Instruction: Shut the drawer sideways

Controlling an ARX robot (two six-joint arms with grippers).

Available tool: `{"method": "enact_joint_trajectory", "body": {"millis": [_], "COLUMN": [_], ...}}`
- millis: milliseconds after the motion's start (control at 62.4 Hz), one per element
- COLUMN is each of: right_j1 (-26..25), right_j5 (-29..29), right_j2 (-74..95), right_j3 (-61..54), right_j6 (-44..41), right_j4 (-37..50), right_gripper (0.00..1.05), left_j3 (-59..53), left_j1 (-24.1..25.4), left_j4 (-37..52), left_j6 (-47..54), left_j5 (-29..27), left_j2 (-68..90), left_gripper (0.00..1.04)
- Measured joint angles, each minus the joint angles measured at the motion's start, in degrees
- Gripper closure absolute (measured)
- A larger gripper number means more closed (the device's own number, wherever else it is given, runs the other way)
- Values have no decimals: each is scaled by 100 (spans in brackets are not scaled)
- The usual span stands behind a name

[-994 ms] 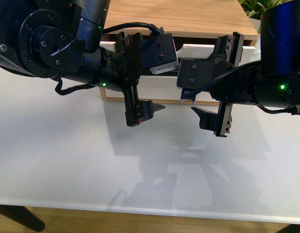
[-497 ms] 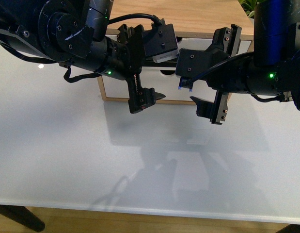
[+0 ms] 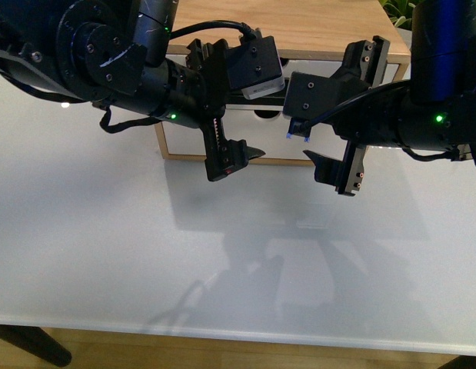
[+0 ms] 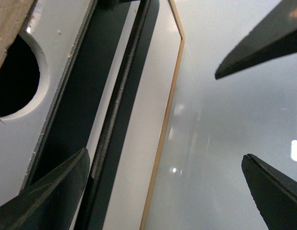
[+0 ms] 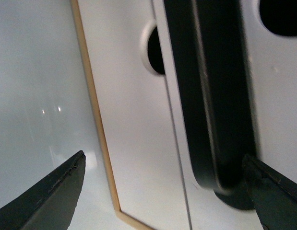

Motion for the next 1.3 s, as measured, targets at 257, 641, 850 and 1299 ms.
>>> {"method": "enact_joint_trajectory", "body": {"millis": [257, 641, 850, 1299], "right_j1": [-151, -647, -901, -1322], "right_j5": [-94, -24, 1130, 728], "right_j2": [-575, -2983, -3956, -6229], "right_j3": [-728, -2618, -4068, -5241], "right_j6": [361, 2542, 6297, 6887], "right_j4": [173, 929, 3217, 2068], "right_gripper": [9, 9, 46, 103], "left_j3": [-909, -2900, -4411, -6229], "left_j1": [219, 1696, 2643, 1950], "left_j4": [581, 2094, 2610, 2583], "left_j6": [-448, -3099, -5250, -5370], "left_j5": [188, 382, -2527, -3174], "left_j2": [-859, -3473, -5580, -7309], "left_gripper": [9, 9, 42, 103]}}
